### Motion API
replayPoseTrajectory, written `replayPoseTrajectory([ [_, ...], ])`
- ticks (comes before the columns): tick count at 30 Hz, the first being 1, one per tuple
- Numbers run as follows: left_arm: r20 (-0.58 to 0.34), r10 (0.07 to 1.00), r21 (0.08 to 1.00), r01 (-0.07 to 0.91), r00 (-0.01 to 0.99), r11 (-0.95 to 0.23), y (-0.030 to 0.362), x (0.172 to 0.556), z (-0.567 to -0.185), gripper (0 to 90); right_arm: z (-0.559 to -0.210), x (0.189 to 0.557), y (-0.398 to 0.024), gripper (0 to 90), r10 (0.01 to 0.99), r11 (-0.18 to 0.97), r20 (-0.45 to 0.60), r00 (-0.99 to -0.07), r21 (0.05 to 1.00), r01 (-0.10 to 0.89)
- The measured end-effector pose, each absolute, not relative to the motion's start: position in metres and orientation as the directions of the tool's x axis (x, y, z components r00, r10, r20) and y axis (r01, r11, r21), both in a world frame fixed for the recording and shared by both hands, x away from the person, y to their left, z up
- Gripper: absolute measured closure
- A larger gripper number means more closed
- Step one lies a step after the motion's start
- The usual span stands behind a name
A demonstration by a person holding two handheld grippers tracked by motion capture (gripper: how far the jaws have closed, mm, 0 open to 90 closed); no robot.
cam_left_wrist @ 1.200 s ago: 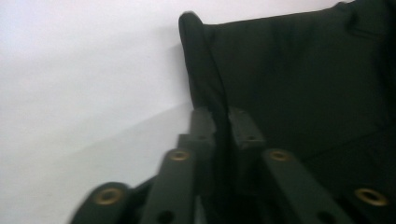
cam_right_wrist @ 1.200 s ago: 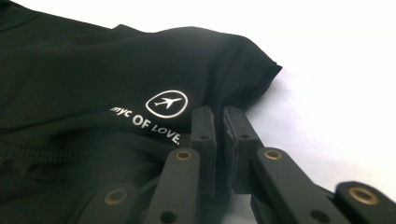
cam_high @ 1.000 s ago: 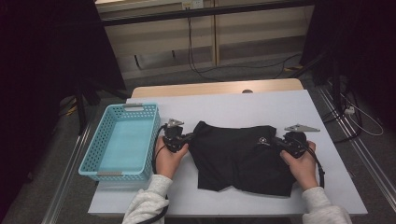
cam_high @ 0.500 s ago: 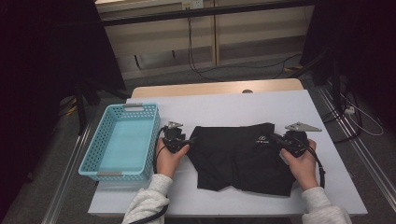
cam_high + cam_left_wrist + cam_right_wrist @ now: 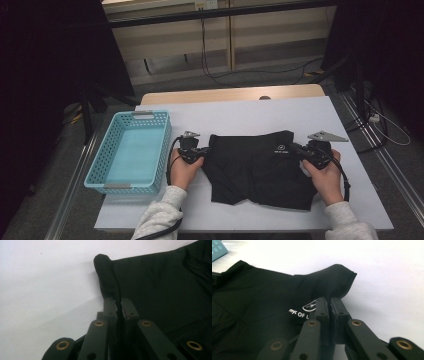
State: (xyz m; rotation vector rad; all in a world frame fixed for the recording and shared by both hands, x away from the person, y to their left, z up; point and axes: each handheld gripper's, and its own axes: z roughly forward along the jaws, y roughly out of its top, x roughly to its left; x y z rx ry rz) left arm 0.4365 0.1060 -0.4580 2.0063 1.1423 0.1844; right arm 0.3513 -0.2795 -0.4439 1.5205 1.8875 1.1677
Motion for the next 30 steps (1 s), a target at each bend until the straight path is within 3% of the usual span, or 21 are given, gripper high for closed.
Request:
replayPoseTrajectory([
  [5, -0.297, 0.766, 0.744, 0.641, 0.57, -0.188, 0.113, 0.436, -0.443, 85.3, -0.438, 0.351, -0.281, 85.9, 0.941, 0.026, 0.165, -0.297, 0.838, 0.546],
  [11, -0.286, 0.752, 0.787, 0.593, 0.593, -0.168, 0.116, 0.433, -0.416, 85.5, -0.423, 0.353, -0.279, 85.9, 0.94, 0.084, 0.105, -0.326, 0.853, 0.515],
  [20, -0.291, 0.752, 0.843, 0.53, 0.592, -0.091, 0.133, 0.44, -0.382, 85.6, -0.384, 0.36, -0.283, 86.1, 0.95, 0.027, 0.108, -0.294, 0.908, 0.418],
  [30, -0.293, 0.759, 0.849, 0.524, 0.582, -0.074, 0.141, 0.443, -0.376, 85.5, -0.379, 0.371, -0.277, 86.1, 0.952, 0.014, 0.111, -0.284, 0.915, 0.404],
])
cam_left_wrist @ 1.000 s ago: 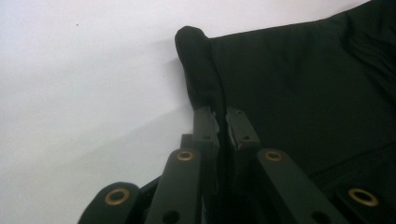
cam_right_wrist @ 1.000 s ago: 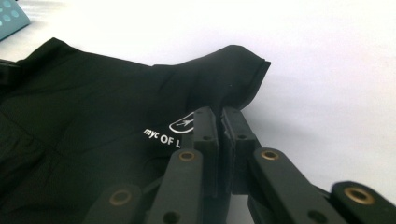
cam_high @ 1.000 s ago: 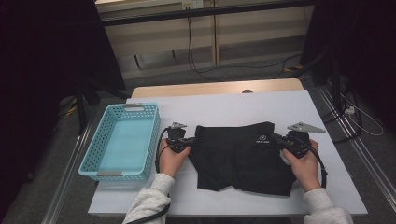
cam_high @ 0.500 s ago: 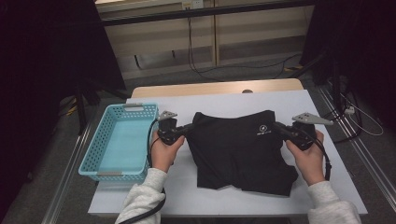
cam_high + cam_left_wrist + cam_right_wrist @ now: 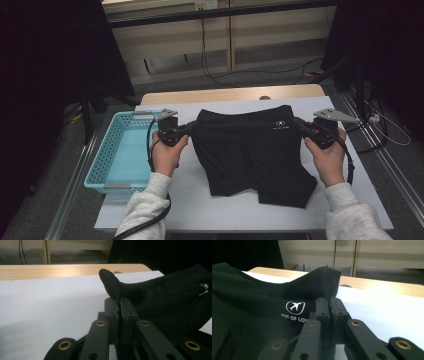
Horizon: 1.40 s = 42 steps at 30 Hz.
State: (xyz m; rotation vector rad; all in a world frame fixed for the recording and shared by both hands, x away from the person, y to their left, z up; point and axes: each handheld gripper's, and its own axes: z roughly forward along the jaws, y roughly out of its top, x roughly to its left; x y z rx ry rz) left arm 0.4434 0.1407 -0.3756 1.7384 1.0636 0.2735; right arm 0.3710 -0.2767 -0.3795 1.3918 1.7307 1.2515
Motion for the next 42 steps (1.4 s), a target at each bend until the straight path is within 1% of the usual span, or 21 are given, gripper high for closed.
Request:
replayPoseTrajectory([
  [7, -0.307, 0.753, 0.843, 0.534, 0.583, -0.069, 0.144, 0.444, -0.376, 85.5, -0.381, 0.371, -0.276, 86.1, 0.949, 0.018, 0.11, -0.294, 0.915, 0.403],
  [13, -0.303, 0.756, 0.845, 0.53, 0.581, -0.068, 0.143, 0.442, -0.374, 85.5, -0.383, 0.37, -0.275, 86.0, 0.949, 0.05, 0.081, -0.304, 0.915, 0.399],
  [21, -0.312, 0.754, 0.838, 0.541, 0.578, -0.068, 0.142, 0.446, -0.374, 85.5, -0.382, 0.371, -0.276, 86.0, 0.947, 0.038, 0.094, -0.308, 0.918, 0.396],
  [28, -0.309, 0.756, 0.839, 0.539, 0.577, -0.069, 0.14, 0.449, -0.371, 85.6, -0.382, 0.37, -0.277, 86.0, 0.949, 0.044, 0.083, -0.305, 0.921, 0.388],
  [30, -0.307, 0.755, 0.837, 0.542, 0.579, -0.076, 0.139, 0.452, -0.37, 85.6, -0.383, 0.374, -0.277, 86.0, 0.948, 0.054, 0.078, -0.308, 0.916, 0.396],
  [32, -0.332, 0.745, 0.826, 0.56, 0.579, -0.067, 0.14, 0.456, -0.37, 85.5, -0.382, 0.379, -0.276, 85.9, 0.947, 0.063, 0.073, -0.313, 0.913, 0.403],
  [35, -0.341, 0.744, 0.818, 0.571, 0.576, -0.067, 0.142, 0.463, -0.37, 85.4, -0.379, 0.385, -0.274, 85.8, 0.947, 0.075, 0.055, -0.317, 0.92, 0.385],
  [37, -0.341, 0.744, 0.818, 0.572, 0.575, -0.067, 0.141, 0.469, -0.372, 85.4, -0.382, 0.389, -0.274, 85.9, 0.946, 0.064, 0.067, -0.316, 0.92, 0.387],
  [39, -0.334, 0.749, 0.82, 0.569, 0.572, -0.069, 0.14, 0.473, -0.373, 85.4, -0.387, 0.395, -0.272, 85.9, 0.948, 0.081, 0.052, -0.315, 0.916, 0.394],
  [42, -0.344, 0.745, 0.806, 0.587, 0.572, -0.079, 0.138, 0.485, -0.373, 85.4, -0.392, 0.409, -0.273, 85.9, 0.942, 0.091, 0.057, -0.332, 0.906, 0.414],
])
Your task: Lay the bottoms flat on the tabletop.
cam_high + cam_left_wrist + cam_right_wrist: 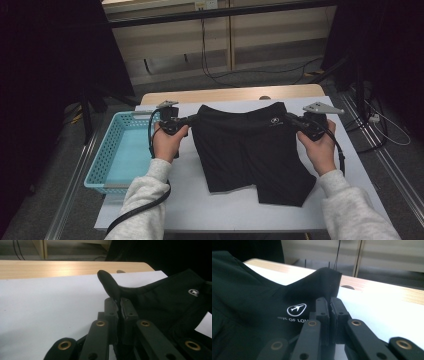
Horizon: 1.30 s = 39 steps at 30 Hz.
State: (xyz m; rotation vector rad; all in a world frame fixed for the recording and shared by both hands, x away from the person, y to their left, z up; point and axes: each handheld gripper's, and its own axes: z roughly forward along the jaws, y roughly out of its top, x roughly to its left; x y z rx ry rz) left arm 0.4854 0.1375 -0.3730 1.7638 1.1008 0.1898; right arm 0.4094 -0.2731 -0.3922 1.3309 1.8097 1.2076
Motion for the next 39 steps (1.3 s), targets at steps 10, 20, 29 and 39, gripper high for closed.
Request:
replayPoseTrajectory([
  [10, -0.197, 0.831, 0.88, 0.467, 0.52, -0.083, 0.123, 0.531, -0.345, 50.3, -0.354, 0.496, -0.27, 59.7, 0.965, 0.064, 0.051, -0.256, 0.905, 0.42],
  [20, -0.241, 0.731, 0.826, 0.531, 0.639, -0.191, 0.121, 0.473, -0.392, 25.6, -0.401, 0.414, -0.267, 37.6, 0.911, 0.216, 0.012, -0.412, 0.836, 0.504],
  [29, -0.235, 0.68, 0.822, 0.515, 0.694, -0.242, 0.122, 0.423, -0.414, 21.6, -0.421, 0.335, -0.263, 30.9, 0.892, 0.227, 0.027, -0.451, 0.836, 0.499],
  [39, -0.233, 0.64, 0.808, 0.513, 0.732, -0.292, 0.12, 0.404, -0.435, 21.5, -0.431, 0.306, -0.268, 30.8, 0.897, 0.22, 0.04, -0.441, 0.823, 0.523],
])
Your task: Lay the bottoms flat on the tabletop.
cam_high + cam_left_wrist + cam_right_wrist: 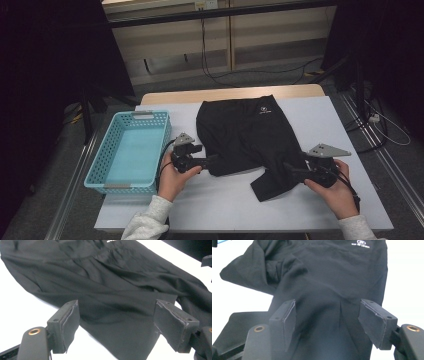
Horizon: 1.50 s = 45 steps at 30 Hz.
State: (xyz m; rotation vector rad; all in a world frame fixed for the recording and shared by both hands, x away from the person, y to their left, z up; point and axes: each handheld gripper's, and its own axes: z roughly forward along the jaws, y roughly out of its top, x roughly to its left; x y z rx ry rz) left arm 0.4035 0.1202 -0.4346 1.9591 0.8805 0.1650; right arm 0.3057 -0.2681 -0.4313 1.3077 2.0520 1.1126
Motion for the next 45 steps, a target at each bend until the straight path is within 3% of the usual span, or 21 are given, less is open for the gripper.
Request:
replayPoseTrajectory([
  [13, -0.209, 0.623, 0.822, 0.481, 0.754, -0.306, 0.115, 0.396, -0.433, 22.9, -0.433, 0.299, -0.274, 30.7, 0.901, 0.208, 0.043, -0.431, 0.831, 0.516],
  [19, -0.216, 0.597, 0.819, 0.476, 0.773, -0.32, 0.111, 0.395, -0.436, 30.7, -0.432, 0.3, -0.264, 33.5, 0.887, 0.216, 0.048, -0.46, 0.836, 0.504],
  [27, -0.196, 0.582, 0.818, 0.459, 0.789, -0.347, 0.107, 0.393, -0.436, 39.0, -0.429, 0.299, -0.251, 46.9, 0.851, 0.241, 0.073, -0.52, 0.826, 0.51],
  [34, -0.211, 0.544, 0.809, 0.457, 0.812, -0.369, 0.099, 0.39, -0.442, 50.0, -0.433, 0.3, -0.236, 48.0, 0.828, 0.299, 0.04, -0.559, 0.812, 0.501],
  [36, -0.223, 0.528, 0.804, 0.461, 0.819, -0.375, 0.096, 0.389, -0.443, 53.6, -0.434, 0.3, -0.235, 51.6, 0.826, 0.31, 0.038, -0.562, 0.802, 0.51],
  [40, -0.22, 0.523, 0.806, 0.456, 0.823, -0.377, 0.094, 0.388, -0.443, 52.0, -0.434, 0.3, -0.236, 59.9, 0.834, 0.323, 0.023, -0.552, 0.79, 0.521],
  [42, -0.223, 0.53, 0.805, 0.461, 0.818, -0.374, 0.094, 0.389, -0.444, 49.5, -0.437, 0.301, -0.237, 75.3, 0.841, 0.359, -0.021, -0.54, 0.769, 0.529],
  [45, -0.238, 0.54, 0.806, 0.474, 0.807, -0.354, 0.096, 0.39, -0.445, 46.5, -0.443, 0.307, -0.243, 82.2, 0.852, 0.361, -0.013, -0.523, 0.739, 0.569],
])
